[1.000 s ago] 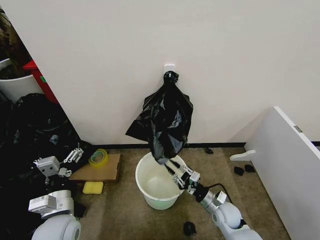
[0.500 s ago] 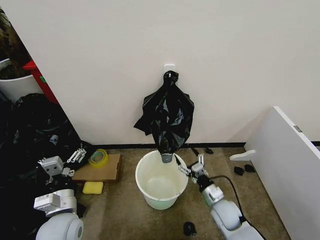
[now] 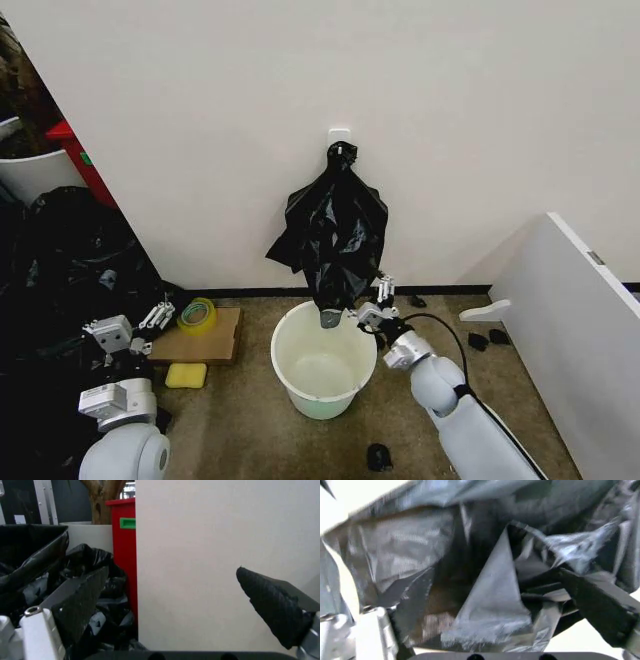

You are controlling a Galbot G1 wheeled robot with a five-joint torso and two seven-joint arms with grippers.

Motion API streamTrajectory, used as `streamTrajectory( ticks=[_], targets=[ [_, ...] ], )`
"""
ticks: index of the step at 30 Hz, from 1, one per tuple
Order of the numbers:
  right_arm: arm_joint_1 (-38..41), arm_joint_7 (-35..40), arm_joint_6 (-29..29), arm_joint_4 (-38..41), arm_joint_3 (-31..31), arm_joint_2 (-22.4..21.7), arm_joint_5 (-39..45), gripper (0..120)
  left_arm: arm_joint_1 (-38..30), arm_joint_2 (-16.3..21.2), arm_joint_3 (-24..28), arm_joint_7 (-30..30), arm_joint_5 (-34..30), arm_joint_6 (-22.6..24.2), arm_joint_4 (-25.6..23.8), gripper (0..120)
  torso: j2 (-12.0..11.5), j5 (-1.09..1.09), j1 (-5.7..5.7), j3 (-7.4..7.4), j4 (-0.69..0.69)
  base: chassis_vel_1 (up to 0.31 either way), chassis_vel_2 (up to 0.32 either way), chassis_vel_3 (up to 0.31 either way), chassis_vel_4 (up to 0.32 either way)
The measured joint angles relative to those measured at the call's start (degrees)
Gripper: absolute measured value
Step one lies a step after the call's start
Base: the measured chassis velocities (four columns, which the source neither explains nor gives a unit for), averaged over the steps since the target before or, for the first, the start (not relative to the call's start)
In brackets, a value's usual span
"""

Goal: Place the garbage bag over the trash bin.

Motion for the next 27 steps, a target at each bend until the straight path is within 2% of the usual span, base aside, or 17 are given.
streamTrajectory(
  ticks=[2,4,6,10,11,14,15,17,19,21,22,23,25,26,27],
  targets=[
    [0.24,0.0,-0.7,-0.37,-0.02,0.19,-0.99,88,-0.02,0.0,-0.02,0.0,-0.01,0.0,0.06,100,0.0,0.0,0.0,0.0,0.0,0.0,0.0,0.0,0.0],
    [0.37,0.28,-3.75,-0.55,-0.34,0.4,-2.53,76,-0.07,0.0,-0.07,0.0,-0.05,0.0,0.19,100,0.0,0.0,0.0,0.0,0.0,0.0,0.0,0.0,0.0],
    [0.3,0.67,-4.79,-0.51,-0.49,0.4,-2.72,73,-0.1,0.01,-0.11,-0.01,-0.07,0.0,0.22,100,0.0,0.0,0.0,0.0,0.0,0.0,0.0,0.0,0.0],
    [-0.22,3.36,-8.59,-0.04,-0.83,0.52,-4.49,55,-0.21,0.14,-0.19,-0.04,-0.22,0.0,0.25,100,0.0,0.0,0.0,0.0,0.0,0.0,0.0,0.0,0.0],
    [-0.22,3.36,-8.59,-0.04,-0.83,0.52,-4.49,55,-0.21,0.14,-0.19,-0.04,-0.22,0.0,0.25,100,0.0,0.0,0.0,0.0,0.0,0.0,0.0,0.0,0.0],
    [-0.58,5.0,-10.96,0.52,-0.76,0.59,-5.82,39,-0.17,0.13,-0.15,-0.05,-0.22,0.0,0.25,100,0.0,0.0,0.0,-0.01,0.0,0.0,0.0,0.0,0.0],
    [-0.58,5.0,-10.96,0.52,-0.76,0.59,-5.82,39,-0.17,0.13,-0.15,-0.05,-0.22,0.0,0.25,100,0.0,0.0,0.0,-0.01,0.0,0.0,0.0,0.0,0.0],
    [-0.8,5.52,-12.11,0.8,-0.55,0.53,-6.19,30,-0.16,0.11,-0.06,-0.05,-0.22,0.01,0.23,100,0.0,0.0,0.0,-0.01,0.0,0.0,0.0,0.0,0.0],
    [-1.04,5.8,-12.67,1.1,-0.37,0.42,-6.23,22,-0.16,0.12,-0.02,-0.05,-0.22,0.0,0.16,100,0.0,0.0,0.0,-0.01,0.0,0.0,0.0,0.0,0.0],
    [-1.14,5.88,-12.73,1.19,-0.3,0.38,-6.23,19,-0.15,0.14,-0.02,-0.05,-0.22,0.01,0.14,100,0.0,0.0,0.0,-0.01,0.0,0.0,0.0,0.0,0.0],
    [-1.43,5.98,-12.6,1.47,-0.09,0.27,-5.57,12,-0.16,0.18,-0.01,-0.06,-0.22,0.0,0.08,100,0.0,0.0,0.0,-0.01,0.0,0.0,0.0,0.0,0.0],
    [-1.43,5.98,-12.6,1.47,-0.09,0.27,-5.57,12,-0.16,0.18,-0.01,-0.06,-0.22,0.0,0.08,100,0.0,0.0,0.0,-0.01,0.0,0.0,0.0,0.0,0.0],
    [-1.82,5.98,-11.69,2.01,0.02,0.1,-2.28,2,-0.16,0.27,0.08,-0.07,-0.19,0.0,-0.1,100,0.0,0.0,0.0,0.0,0.0,0.0,0.0,0.0,0.0],
    [-2.24,5.86,-10.2,2.77,0.04,-0.11,2.39,0,-0.22,0.52,0.26,-0.05,-0.18,0.0,-0.35,100,0.0,0.0,0.0,0.0,0.0,0.0,0.0,0.0,0.0],
    [-2.24,5.86,-10.2,2.77,0.04,-0.11,2.39,0,-0.22,0.52,0.26,-0.05,-0.18,0.0,-0.35,100,0.0,0.0,0.0,0.0,0.0,0.0,0.0,0.0,0.0]
  ],
)
